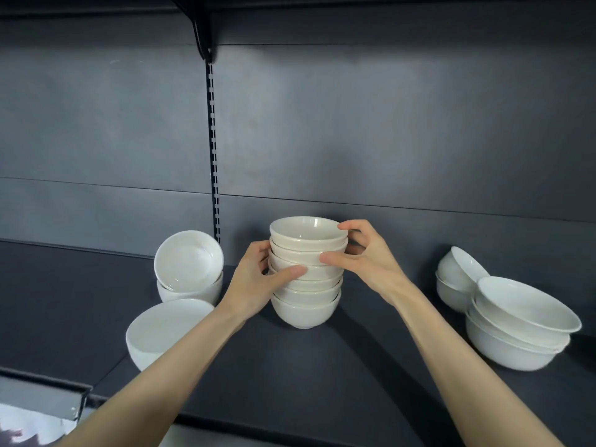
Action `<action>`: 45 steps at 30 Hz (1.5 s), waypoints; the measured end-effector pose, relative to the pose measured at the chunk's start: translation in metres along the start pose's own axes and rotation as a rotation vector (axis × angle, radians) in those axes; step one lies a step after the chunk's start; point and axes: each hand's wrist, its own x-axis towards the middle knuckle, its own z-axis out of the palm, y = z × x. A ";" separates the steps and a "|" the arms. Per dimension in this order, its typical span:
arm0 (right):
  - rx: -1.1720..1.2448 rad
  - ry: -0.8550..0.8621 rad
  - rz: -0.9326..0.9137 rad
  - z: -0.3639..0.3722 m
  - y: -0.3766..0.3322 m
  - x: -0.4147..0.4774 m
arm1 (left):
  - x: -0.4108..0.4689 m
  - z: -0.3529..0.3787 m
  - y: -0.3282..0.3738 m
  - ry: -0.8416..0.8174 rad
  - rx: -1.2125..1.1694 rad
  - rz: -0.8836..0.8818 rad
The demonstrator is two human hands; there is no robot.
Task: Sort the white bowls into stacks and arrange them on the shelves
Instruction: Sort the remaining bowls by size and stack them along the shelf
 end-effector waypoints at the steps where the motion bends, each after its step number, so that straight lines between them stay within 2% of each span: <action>1: 0.007 0.004 -0.002 0.000 0.002 0.000 | 0.001 0.000 0.000 -0.002 0.000 0.004; 10: 0.015 0.012 0.006 0.003 0.006 0.000 | 0.002 -0.004 -0.002 -0.037 -0.012 -0.013; 17: 0.025 -0.077 0.042 -0.001 0.003 -0.006 | -0.013 0.003 -0.015 -0.135 0.008 -0.050; 21: 0.018 -0.141 0.101 -0.001 0.008 -0.012 | -0.021 0.007 -0.032 -0.098 0.029 -0.121; 24: -0.010 -0.118 0.080 -0.001 0.012 -0.008 | -0.017 0.008 -0.037 -0.056 0.063 -0.147; 41: -0.045 -0.025 0.107 -0.023 0.033 0.038 | 0.042 0.044 -0.054 -0.068 0.130 -0.178; 45: -0.143 -0.003 0.103 -0.026 0.033 0.040 | 0.042 0.045 -0.052 -0.048 0.212 -0.225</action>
